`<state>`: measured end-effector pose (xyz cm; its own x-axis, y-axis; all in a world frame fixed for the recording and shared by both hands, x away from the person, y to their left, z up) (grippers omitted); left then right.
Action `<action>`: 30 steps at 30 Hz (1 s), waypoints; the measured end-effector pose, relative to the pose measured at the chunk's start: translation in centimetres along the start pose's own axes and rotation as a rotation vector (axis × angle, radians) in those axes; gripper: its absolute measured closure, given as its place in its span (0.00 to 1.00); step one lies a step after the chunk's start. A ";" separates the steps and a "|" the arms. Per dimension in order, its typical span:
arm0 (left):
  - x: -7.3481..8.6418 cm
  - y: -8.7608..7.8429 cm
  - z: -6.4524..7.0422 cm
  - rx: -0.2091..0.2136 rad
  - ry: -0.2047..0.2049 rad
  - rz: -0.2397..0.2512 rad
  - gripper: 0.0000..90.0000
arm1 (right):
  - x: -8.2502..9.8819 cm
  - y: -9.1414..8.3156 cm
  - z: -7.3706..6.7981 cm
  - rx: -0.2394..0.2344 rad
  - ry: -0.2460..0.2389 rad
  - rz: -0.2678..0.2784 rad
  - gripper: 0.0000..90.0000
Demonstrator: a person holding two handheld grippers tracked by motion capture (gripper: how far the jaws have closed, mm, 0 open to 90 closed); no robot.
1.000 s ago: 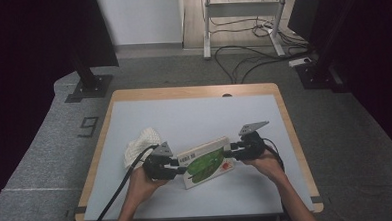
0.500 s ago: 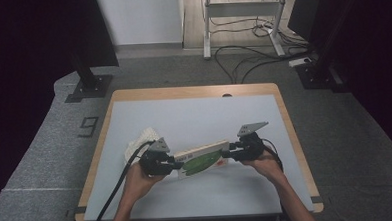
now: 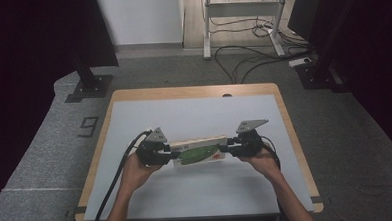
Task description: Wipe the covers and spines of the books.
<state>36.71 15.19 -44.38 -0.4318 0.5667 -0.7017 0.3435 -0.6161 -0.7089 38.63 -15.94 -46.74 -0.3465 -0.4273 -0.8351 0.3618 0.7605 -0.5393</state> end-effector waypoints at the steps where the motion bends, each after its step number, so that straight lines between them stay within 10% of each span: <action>1: -0.1 0.1 -0.2 -0.002 0.003 -0.004 0.71 | -0.1 0.1 0.0 0.006 -0.003 0.002 0.71; 30: -0.8 3.2 -3.9 -0.137 -0.010 -0.007 0.63 | -1.1 2.9 2.3 0.108 -0.026 0.007 0.71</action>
Point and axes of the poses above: each handheld gripper's, and its own axes: y roughly forward along the jaws, x roughly out of its underside, z roughly to its right, the point moved 2 cm from there along y, roughly forward along the jaws, and after that the axes turned 3 degrees about -y, right-handed, at the moved point
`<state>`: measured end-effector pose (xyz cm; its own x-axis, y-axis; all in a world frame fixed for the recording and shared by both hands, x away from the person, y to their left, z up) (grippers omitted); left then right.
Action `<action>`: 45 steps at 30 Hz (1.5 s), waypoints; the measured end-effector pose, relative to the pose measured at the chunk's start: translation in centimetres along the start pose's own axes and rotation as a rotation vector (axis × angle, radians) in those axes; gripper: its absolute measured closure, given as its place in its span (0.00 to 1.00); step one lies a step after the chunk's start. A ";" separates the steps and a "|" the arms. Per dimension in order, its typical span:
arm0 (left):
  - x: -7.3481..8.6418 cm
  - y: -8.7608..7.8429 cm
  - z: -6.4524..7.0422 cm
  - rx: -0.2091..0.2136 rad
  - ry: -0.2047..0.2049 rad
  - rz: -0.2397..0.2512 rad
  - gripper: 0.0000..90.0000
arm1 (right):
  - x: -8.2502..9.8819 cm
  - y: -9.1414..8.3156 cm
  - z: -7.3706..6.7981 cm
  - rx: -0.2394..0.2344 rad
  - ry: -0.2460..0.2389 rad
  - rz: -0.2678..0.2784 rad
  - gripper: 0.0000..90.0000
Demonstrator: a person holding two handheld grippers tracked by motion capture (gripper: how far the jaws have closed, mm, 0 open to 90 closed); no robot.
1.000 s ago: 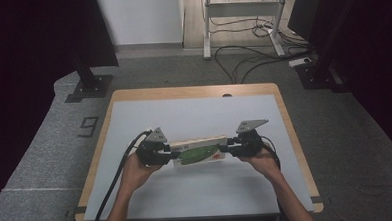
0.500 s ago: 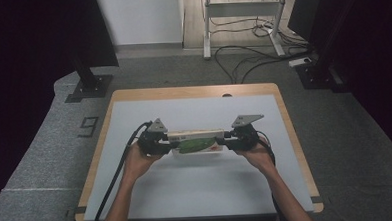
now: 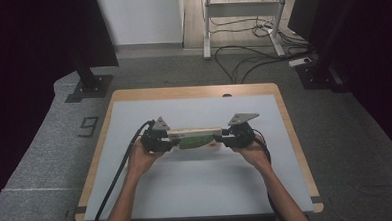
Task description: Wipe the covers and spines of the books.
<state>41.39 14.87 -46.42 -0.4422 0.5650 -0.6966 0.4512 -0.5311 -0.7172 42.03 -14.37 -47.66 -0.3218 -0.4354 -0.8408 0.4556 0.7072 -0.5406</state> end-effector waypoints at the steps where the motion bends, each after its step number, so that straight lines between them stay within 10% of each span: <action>1: 0.0 0.0 0.1 -0.001 0.001 0.000 0.63 | 0.1 0.0 0.0 0.000 0.002 0.002 0.71; 45: 5.7 -0.8 5.2 0.062 -0.109 0.015 0.31 | 4.8 -1.2 -4.8 -0.059 0.065 -0.091 0.32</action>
Point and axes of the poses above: each handheld gripper's, and its own axes: y roughly forward along the jaws, x roughly out of its underside, z roughly to its right, the point moved 2 cm from there along y, roughly forward along the jaws, and after that the axes turned 3 degrees about -y, right-handed, at the moved point
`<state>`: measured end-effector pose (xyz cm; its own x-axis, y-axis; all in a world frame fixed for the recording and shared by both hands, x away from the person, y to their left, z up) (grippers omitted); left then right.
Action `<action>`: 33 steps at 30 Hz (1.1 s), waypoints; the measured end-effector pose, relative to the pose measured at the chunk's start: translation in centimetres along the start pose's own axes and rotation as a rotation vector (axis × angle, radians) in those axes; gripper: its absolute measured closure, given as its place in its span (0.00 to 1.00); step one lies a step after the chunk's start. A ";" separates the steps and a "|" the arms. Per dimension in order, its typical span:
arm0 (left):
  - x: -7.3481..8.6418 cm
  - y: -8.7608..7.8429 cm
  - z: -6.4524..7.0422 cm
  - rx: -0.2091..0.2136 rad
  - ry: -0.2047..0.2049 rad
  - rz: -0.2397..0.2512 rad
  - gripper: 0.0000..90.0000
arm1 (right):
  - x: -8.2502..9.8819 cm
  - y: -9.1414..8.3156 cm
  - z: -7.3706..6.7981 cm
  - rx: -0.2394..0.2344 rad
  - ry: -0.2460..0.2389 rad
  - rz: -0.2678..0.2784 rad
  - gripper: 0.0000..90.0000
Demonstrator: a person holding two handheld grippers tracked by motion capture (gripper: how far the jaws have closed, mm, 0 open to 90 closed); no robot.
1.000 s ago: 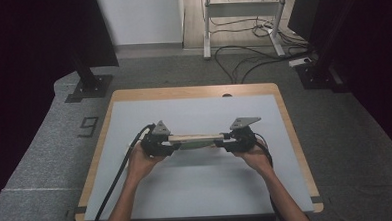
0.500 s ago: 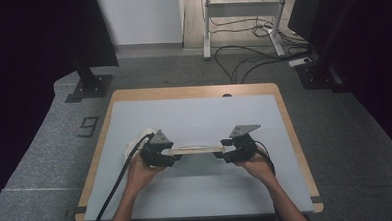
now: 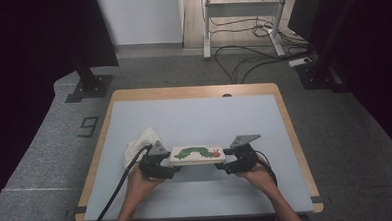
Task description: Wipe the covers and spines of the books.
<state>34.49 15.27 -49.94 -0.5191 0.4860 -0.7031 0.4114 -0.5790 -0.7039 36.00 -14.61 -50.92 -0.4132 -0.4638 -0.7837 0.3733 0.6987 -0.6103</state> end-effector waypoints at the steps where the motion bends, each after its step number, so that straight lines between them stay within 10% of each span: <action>1: 0.2 0.0 0.1 0.000 -0.003 -0.005 0.31 | 0.1 0.0 -0.1 0.000 0.000 -0.002 0.32; 33: 3.3 1.0 2.2 -0.029 0.023 -0.016 0.29 | 3.4 0.6 -2.3 0.036 -0.061 -0.011 0.30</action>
Point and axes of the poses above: each handheld gripper's, and its own axes: y roughly forward along the jaws, x roughly out of its underside, z roughly to its right, the point moved 2 cm from there along y, roughly forward along the jaws, and after that the axes turned 3 degrees about -y, right-handed, at the moved point
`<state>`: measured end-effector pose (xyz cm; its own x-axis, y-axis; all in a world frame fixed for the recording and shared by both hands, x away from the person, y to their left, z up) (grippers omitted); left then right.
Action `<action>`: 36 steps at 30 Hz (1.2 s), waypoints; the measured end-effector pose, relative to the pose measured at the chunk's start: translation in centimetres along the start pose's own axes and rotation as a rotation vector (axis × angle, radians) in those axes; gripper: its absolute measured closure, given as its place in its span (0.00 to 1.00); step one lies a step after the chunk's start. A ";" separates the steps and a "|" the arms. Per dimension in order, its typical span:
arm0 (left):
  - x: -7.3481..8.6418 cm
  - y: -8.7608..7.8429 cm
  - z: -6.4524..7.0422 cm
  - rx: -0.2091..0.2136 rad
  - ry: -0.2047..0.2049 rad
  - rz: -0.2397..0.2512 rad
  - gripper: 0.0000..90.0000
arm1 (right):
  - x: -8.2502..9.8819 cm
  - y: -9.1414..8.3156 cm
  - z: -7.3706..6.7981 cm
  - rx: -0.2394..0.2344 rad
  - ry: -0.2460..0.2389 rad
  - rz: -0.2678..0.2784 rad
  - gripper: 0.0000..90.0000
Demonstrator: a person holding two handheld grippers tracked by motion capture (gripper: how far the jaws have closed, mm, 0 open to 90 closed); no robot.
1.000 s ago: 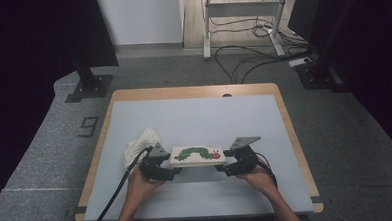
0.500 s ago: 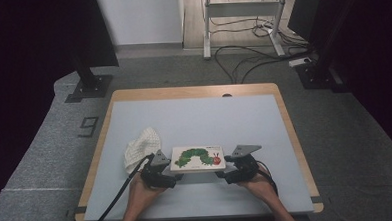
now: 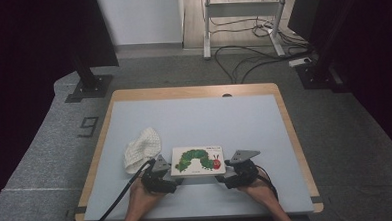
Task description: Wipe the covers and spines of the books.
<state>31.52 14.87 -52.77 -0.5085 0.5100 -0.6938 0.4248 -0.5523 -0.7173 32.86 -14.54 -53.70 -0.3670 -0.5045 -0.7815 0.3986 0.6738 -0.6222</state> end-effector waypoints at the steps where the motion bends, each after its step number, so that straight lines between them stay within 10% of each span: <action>1: 0.0 0.0 0.0 0.001 0.001 -0.003 0.29 | 0.0 0.0 0.0 0.000 -0.004 -0.004 0.30; 23: 0.7 0.0 0.1 -0.006 0.055 -0.037 0.44 | 0.5 0.6 -0.5 0.034 -0.064 -0.039 0.37; 36: -1.1 1.3 -2.3 -0.036 0.050 -0.047 0.49 | -0.7 1.9 1.3 0.088 -0.050 -0.043 0.43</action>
<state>34.38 15.13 -53.07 -0.4912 0.5674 -0.6609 0.4284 -0.5032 -0.7505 34.93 -13.61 -54.34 -0.3438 -0.5600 -0.7538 0.4565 0.6018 -0.6553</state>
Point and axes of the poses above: each handheld gripper's, and its own axes: y roughly forward along the jaws, x roughly out of its underside, z roughly to its right, the point moved 2 cm from there along y, roughly forward along the jaws, and after that the axes turned 3 degrees about -y, right-handed, at the moved point
